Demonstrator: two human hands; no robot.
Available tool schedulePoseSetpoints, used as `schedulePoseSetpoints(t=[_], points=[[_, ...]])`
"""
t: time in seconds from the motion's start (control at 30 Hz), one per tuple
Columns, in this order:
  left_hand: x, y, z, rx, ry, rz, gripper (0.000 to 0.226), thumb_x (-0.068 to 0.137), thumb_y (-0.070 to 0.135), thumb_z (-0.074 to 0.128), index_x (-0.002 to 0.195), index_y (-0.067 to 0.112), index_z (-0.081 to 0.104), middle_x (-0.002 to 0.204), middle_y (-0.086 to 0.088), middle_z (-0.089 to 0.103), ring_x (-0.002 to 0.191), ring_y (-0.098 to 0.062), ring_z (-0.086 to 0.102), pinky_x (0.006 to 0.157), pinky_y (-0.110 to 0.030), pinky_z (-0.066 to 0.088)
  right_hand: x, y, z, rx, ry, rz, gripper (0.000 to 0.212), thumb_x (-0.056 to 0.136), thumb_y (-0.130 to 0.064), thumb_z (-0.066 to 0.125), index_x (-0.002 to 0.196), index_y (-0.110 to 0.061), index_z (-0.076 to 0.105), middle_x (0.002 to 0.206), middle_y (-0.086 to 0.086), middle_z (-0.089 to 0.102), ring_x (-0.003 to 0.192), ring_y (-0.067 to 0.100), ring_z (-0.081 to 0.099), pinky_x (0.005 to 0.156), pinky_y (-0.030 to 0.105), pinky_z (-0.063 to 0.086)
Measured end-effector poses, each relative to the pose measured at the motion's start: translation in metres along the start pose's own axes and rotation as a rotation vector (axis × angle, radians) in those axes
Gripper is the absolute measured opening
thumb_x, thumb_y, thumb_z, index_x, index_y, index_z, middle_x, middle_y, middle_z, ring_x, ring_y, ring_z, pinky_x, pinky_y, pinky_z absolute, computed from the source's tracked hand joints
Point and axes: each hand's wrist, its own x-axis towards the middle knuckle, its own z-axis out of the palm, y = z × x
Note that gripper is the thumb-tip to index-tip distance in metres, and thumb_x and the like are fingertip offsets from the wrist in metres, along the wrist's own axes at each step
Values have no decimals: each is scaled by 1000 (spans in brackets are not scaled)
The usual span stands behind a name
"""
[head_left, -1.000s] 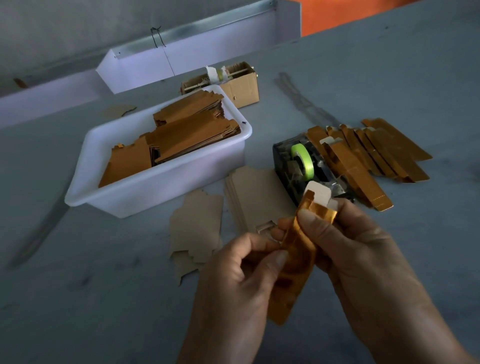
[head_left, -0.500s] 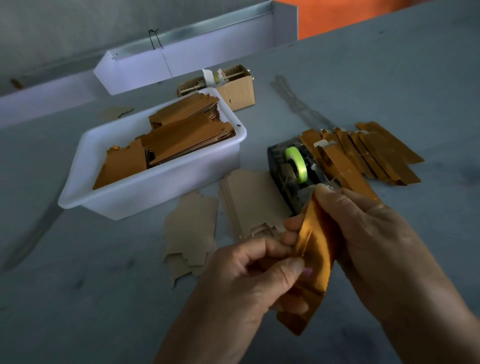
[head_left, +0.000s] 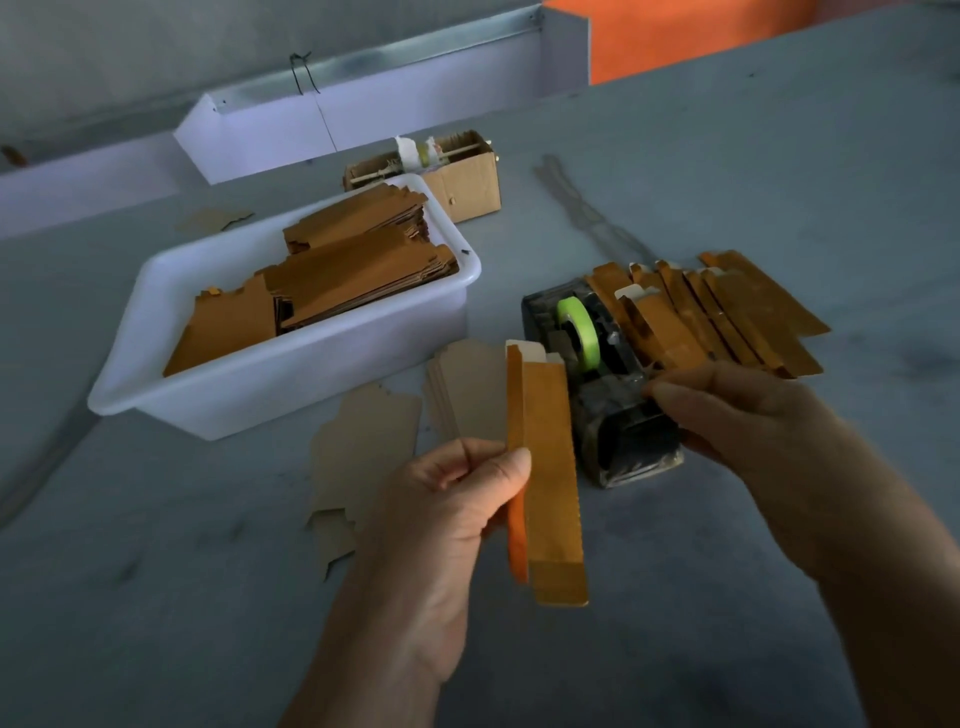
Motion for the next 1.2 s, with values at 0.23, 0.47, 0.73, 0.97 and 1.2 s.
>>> schedulePoseSetpoints(t=[0.23, 0.47, 0.73, 0.97, 1.2], points=[[5, 6, 15, -36, -70, 27, 13, 73, 21, 66, 63, 13, 65, 60, -4, 59, 53, -13, 53, 50, -22, 45, 7, -7, 8, -99, -64, -30, 14, 80, -36, 64, 81, -24, 71, 79, -3, 69, 81, 13, 64, 69, 27, 47], [6, 4, 32, -187, -60, 40, 17, 82, 11, 62, 65, 10, 64, 58, -2, 64, 50, -9, 59, 46, -18, 47, 8, -6, 15, -7, -37, -13, 9, 82, -24, 66, 79, -18, 71, 84, 4, 70, 85, 22, 66, 82, 44, 54], [3, -3, 42, -238, -38, 45, 23, 86, 11, 60, 64, 15, 66, 68, -4, 68, 61, -12, 64, 54, -21, 53, -4, -1, 19, 481, -58, 31, 19, 69, -34, 62, 73, -16, 67, 102, 5, 68, 93, 19, 63, 86, 40, 44], [4, -4, 37, -222, -70, 49, 19, 87, 10, 59, 68, 7, 63, 59, -3, 63, 49, -9, 57, 46, -17, 46, -20, 8, 24, 29, 207, -144, 14, 79, -23, 66, 66, -22, 64, 121, -22, 53, 99, -20, 47, 75, 9, 36], [6, 2, 33, -217, -139, 93, 16, 79, 14, 61, 64, 13, 68, 60, 0, 65, 53, -7, 61, 49, -16, 48, -22, 14, 32, -103, 243, -157, 12, 81, -20, 66, 70, -22, 63, 129, -13, 53, 110, 8, 53, 82, 24, 45]])
